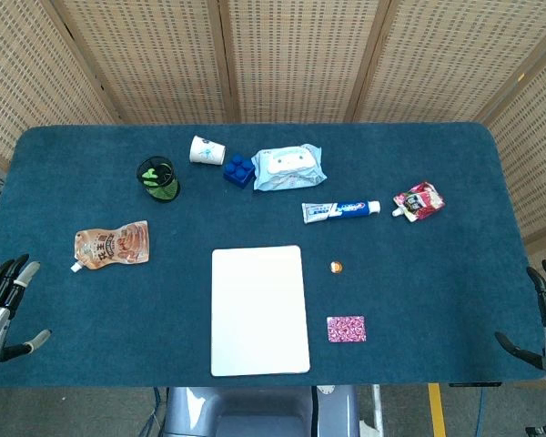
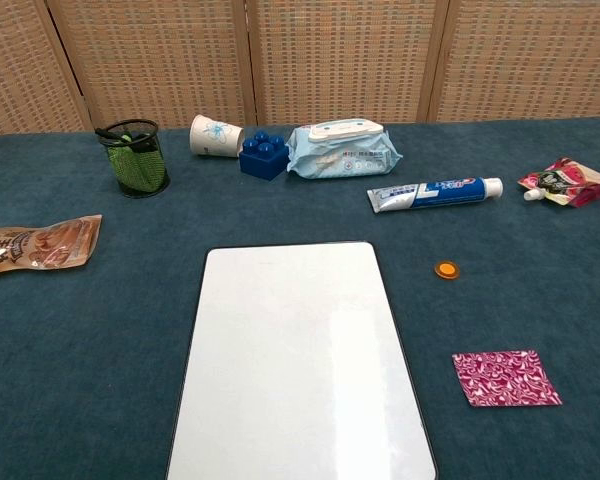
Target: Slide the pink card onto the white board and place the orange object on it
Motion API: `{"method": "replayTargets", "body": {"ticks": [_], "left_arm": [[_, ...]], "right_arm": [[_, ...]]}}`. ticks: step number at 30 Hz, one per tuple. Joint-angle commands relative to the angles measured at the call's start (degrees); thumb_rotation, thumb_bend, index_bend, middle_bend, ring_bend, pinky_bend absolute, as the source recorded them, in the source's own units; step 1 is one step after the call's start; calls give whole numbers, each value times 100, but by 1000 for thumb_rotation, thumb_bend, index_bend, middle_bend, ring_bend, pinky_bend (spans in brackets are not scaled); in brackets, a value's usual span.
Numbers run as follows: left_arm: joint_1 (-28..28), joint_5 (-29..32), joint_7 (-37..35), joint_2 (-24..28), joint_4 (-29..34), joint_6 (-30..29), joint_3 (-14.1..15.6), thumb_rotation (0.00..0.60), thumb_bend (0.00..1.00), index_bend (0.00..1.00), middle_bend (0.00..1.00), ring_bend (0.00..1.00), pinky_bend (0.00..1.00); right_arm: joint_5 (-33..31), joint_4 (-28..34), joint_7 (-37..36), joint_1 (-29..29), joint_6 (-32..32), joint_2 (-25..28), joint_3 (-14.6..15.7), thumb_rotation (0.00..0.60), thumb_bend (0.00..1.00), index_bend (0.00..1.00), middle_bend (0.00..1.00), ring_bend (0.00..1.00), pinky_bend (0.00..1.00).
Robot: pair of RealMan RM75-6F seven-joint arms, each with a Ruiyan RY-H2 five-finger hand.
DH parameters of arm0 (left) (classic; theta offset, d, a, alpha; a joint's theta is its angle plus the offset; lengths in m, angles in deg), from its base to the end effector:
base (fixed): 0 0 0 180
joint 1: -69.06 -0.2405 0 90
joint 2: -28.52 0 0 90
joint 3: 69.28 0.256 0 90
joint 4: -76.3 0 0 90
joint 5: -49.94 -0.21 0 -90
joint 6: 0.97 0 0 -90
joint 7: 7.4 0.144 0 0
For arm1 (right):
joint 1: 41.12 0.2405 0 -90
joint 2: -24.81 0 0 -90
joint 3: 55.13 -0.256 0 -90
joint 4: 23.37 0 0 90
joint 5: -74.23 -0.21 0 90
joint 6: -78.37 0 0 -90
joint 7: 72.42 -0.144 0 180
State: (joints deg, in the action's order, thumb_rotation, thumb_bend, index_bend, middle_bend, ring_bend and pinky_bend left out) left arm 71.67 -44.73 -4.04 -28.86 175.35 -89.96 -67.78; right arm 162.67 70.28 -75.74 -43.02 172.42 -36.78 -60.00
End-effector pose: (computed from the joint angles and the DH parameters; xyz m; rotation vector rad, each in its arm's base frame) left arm -0.2853 0.1512 0.1759 -1.5105 -0.8290 -0.9079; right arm -0.3114 -0.1498 0.1938 1.2431 -0.8333 0.9869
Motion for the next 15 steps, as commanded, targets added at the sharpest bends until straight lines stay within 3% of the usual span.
{"method": "replayTargets", "body": {"ticks": [1,10,15], "left_arm": [[-1,14,-14,3,-6,7,0,600,0,0,0,0,0],[19,69,-32,-6,-17,48,-23,600,0,0,0,0,0],[65,158,23,-25,-13,149,-55,600,0,0,0,0,0]], "right_arm": [[11,-1,34,4,-18,-14,17,600,0,0,0,0,0],[146,94,136,107,-341,40,187,600,0,0,0,0,0],[637,234,434,549,-1156,135,467,600,0,2,0,0,0]]}}
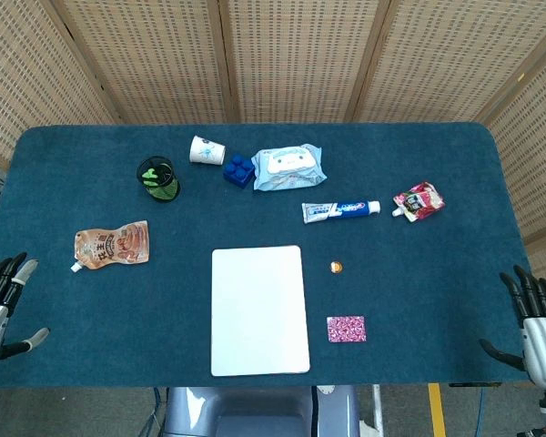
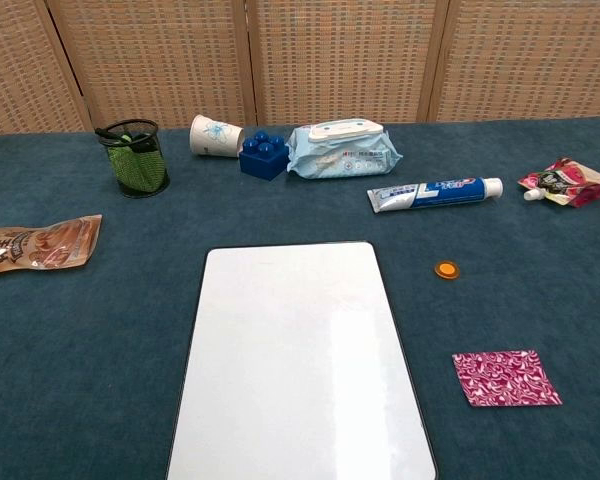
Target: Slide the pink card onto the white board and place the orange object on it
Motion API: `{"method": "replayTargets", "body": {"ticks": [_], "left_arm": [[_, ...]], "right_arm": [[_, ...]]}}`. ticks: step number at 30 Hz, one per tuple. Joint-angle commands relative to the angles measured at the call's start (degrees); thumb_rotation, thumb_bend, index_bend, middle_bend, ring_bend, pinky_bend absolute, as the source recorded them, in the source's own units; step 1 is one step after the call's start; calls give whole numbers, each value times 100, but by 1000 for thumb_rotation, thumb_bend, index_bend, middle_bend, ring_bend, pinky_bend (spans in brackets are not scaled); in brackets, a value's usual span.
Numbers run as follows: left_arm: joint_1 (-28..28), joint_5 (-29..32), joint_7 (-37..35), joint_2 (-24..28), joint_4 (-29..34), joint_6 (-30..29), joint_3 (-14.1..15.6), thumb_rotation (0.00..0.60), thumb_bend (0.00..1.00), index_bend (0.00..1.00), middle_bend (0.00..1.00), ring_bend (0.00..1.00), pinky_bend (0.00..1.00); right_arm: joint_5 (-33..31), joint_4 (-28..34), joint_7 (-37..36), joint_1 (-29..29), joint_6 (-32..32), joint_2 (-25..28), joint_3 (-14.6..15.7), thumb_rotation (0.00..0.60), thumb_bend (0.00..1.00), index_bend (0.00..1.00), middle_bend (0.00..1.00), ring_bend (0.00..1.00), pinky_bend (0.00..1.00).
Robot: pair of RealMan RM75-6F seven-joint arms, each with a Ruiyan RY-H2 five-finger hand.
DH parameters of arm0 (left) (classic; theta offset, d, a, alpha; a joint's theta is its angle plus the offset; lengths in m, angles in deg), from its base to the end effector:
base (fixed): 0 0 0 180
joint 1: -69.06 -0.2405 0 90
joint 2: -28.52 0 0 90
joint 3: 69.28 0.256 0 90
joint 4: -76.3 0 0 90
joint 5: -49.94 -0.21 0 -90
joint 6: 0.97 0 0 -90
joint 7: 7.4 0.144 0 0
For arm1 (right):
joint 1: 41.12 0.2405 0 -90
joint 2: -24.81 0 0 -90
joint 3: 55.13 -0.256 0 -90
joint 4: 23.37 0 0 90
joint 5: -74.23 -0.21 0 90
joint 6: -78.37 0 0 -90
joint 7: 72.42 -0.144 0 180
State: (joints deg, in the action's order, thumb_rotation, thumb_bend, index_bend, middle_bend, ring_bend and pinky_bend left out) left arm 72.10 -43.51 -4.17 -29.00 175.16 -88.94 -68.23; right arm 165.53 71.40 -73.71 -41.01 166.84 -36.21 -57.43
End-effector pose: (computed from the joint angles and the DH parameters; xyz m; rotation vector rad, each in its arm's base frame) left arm -0.2878 0.1552 0.1752 -1.5037 -0.8397 -0.8962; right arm -0.3055 -0.1529 0.1734 1.3888 -0.8891 0.9332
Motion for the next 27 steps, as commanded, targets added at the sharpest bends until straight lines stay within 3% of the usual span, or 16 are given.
{"method": "replayTargets", "body": {"ticks": [1,6,11,16,22,27], "left_arm": [[32,51,61,-14,15,70,-14,600,0,0,0,0,0],[41,133,212,-46,74,108,-42,600,0,0,0,0,0],[89,291,332,-81,110,231,-88,600,0,0,0,0,0],[126,404,363,-86,122,323,-119,600,0,0,0,0,0],[138,443,312,-56,134,341,-133,600,0,0,0,0,0],[156,472,268,-38,124,387,-132,600,0,0,0,0,0]], "right_arm": [[436,168,253,474,-810,92,250,600,0,11,0,0,0],[652,401,418,1077,-1766,39,310,600,0,83,0,0,0],[452,431,1257,1557,-2578,-434,171,600,6,132,0,0,0],[-87,414,1931,1800,-3068,-1011,0,600,104,168,0,0,0],[-643,310,2666,1985,-3289,-1568,-149,600,105,250,0,0,0],[-1035,289,3242,2085,-3408,-1858,-161,600,106,256,0,0,0]]}}
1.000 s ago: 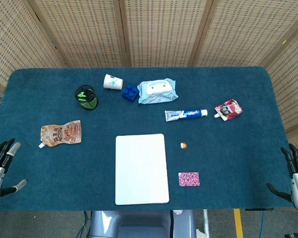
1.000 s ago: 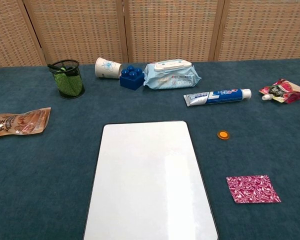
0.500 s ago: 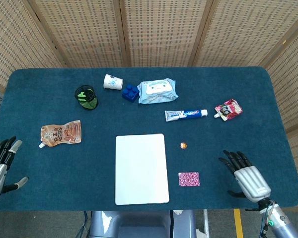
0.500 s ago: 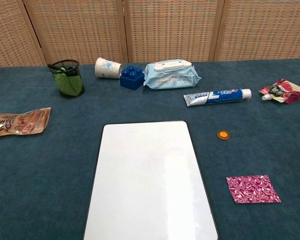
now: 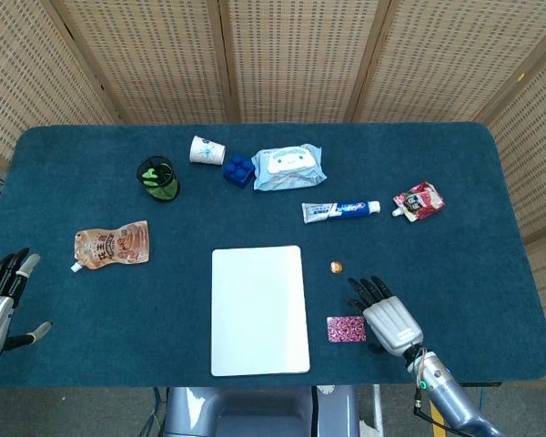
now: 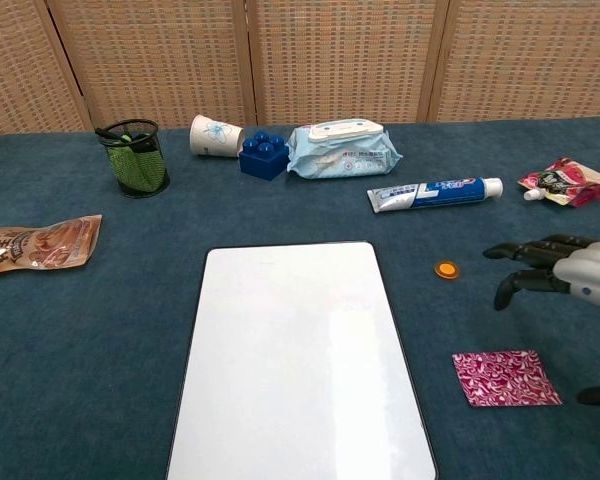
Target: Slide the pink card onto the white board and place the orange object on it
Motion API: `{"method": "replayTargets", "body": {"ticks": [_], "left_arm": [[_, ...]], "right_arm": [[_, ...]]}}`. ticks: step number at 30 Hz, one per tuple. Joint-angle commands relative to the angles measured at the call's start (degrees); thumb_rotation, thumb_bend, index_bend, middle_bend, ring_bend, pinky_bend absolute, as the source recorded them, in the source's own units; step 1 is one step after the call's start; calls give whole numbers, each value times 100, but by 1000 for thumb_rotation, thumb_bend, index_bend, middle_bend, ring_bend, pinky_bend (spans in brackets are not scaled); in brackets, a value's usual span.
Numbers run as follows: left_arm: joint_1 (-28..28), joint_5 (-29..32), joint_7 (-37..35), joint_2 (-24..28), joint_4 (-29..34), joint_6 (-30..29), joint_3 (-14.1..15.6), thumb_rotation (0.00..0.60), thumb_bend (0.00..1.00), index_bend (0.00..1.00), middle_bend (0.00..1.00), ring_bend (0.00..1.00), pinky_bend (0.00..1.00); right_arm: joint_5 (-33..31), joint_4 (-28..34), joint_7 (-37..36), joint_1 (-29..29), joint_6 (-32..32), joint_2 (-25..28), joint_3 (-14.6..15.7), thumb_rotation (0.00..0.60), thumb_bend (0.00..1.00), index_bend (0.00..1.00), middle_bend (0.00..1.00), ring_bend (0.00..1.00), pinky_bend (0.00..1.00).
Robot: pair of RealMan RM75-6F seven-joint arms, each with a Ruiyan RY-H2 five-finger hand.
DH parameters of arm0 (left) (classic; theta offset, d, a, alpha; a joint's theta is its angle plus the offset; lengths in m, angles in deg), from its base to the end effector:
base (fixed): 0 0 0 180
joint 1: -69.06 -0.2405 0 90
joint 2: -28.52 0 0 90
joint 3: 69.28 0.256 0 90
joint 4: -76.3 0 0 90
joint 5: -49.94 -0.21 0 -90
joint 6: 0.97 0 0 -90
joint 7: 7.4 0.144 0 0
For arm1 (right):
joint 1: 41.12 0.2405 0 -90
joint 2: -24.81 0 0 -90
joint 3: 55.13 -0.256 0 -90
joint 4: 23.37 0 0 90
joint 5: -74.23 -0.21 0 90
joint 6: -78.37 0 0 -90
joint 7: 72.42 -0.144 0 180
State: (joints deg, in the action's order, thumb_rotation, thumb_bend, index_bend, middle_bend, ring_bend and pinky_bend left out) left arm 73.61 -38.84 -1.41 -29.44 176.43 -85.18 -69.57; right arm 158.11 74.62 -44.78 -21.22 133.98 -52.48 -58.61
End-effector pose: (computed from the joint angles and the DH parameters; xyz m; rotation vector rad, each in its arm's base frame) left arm -0.2908 0.1680 0.1698 -1.4860 -0.8688 -0.8341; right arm -0.2215 -0.2243 0.0150 2.0147 -0.8473 0.7092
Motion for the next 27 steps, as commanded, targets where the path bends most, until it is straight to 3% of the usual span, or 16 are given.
{"method": "replayTargets", "body": {"ticks": [1,17,22,27], "left_arm": [[8,7,-16,8,-4,17,3,600,0,0,0,0,0],[26,24,-83,34,-13,52,12,600,0,0,0,0,0],[36,33,-77,31,-13,65,11,600,0,0,0,0,0],[37,39,-60,28,-2,71,16,600,0,0,0,0,0]], "right_arm": [[-393,-41,460,127,-143,-287,-51,600,105,256,0,0,0],[-1801,42,1584,404,-176,-763,-60,600,136,264,0,0,0],[-2071,120,1736,497,-123,-772,-45,600,242,386,0,0,0],[-2263,211,1826,590,-95,-752,0,600,260,481,0,0,0]]}}
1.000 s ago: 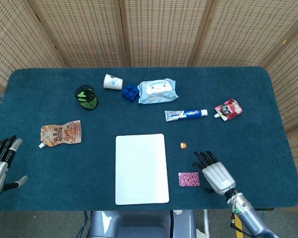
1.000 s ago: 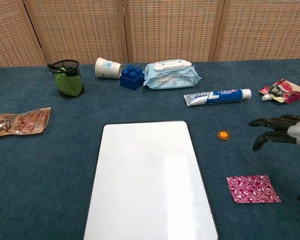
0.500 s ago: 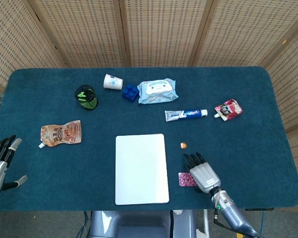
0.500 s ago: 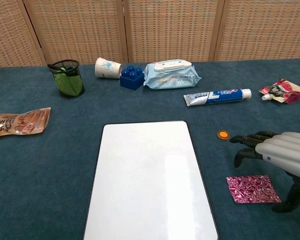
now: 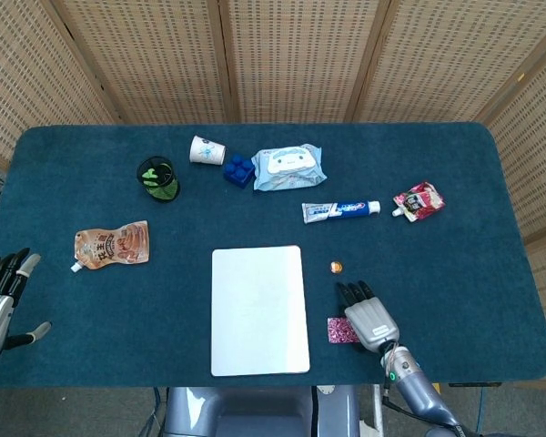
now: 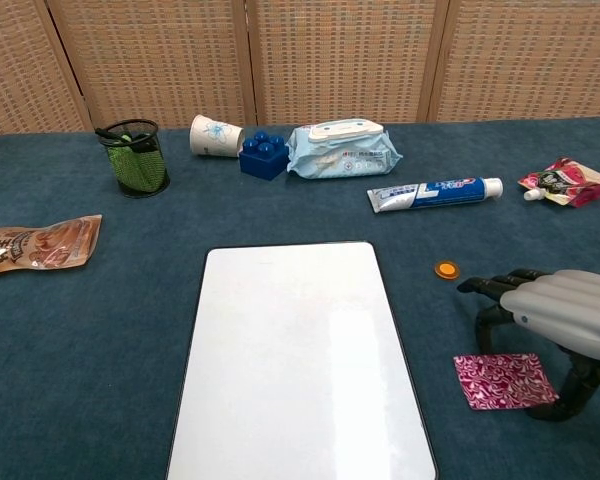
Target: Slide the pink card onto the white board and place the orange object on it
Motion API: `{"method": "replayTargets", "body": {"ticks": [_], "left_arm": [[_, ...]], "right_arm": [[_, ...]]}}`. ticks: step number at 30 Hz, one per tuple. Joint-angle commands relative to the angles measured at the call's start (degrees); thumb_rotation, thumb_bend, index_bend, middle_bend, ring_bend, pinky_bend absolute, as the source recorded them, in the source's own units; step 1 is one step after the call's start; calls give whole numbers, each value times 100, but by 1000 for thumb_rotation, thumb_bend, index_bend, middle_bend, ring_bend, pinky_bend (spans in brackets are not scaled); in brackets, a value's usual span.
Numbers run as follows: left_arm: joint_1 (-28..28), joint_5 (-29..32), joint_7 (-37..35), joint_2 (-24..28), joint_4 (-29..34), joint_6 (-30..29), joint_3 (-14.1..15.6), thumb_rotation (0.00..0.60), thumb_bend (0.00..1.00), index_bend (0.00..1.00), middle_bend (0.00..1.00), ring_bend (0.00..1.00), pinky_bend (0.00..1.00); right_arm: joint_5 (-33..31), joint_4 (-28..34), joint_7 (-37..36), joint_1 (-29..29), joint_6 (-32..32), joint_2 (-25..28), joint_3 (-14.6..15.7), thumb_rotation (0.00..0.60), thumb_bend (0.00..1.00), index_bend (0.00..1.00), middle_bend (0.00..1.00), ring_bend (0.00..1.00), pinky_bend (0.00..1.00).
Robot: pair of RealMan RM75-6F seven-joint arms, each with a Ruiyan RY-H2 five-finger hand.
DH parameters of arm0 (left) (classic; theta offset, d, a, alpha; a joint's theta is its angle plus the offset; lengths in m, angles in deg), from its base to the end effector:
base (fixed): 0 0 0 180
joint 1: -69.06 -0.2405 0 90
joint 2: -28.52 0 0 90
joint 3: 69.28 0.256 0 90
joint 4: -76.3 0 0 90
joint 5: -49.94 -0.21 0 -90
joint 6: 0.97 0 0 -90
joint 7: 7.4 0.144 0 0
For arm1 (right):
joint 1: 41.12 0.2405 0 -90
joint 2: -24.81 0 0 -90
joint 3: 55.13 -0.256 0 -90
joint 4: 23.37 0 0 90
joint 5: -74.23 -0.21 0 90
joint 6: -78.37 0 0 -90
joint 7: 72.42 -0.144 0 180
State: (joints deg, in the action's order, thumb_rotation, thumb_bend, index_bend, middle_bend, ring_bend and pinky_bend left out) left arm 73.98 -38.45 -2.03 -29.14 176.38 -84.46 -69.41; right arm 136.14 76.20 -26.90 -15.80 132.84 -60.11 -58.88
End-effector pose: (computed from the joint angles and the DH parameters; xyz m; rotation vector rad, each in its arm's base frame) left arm -0.2921 0.1692 0.1698 -1.4906 -0.8825 -0.8286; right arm -0.2064 -0.2334 -0.0266 2.0101 -0.9315 0.5244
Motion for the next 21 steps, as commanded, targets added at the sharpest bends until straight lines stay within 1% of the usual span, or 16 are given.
{"method": "replayTargets", "body": {"ticks": [1,7,11,13,17,19,21], "left_arm": [[-1,0,4,-1,3,-4,1,600,0,0,0,0,0],[-5,4,-3,6,5,-11,3,600,0,0,0,0,0],[-4,13,-21,12,0,-8,3,600,0,0,0,0,0],[2,24,-28,13,-4,5,1,600,0,0,0,0,0],[22,78,-53,21,1,49,-16,600,0,0,0,0,0],[33,115,-77,29,0,72,-30,600,0,0,0,0,0],[52,167,-117,40,-8,112,-48,600,0,0,0,0,0]], "right_arm": [[-78,74,44,61,30,19,37,600,260,485,0,0,0],[-111,264,-10,134,103,80,54,600,260,485,0,0,0],[-120,494,-65,241,135,166,-26,600,260,485,0,0,0],[-166,651,-57,333,156,198,-142,600,260,485,0,0,0],[-474,1010,125,629,160,216,-426,600,260,485,0,0,0],[-693,1136,332,830,164,170,-569,600,260,485,0,0,0],[-1072,1228,630,1106,202,49,-733,600,260,485,0,0,0]]}}
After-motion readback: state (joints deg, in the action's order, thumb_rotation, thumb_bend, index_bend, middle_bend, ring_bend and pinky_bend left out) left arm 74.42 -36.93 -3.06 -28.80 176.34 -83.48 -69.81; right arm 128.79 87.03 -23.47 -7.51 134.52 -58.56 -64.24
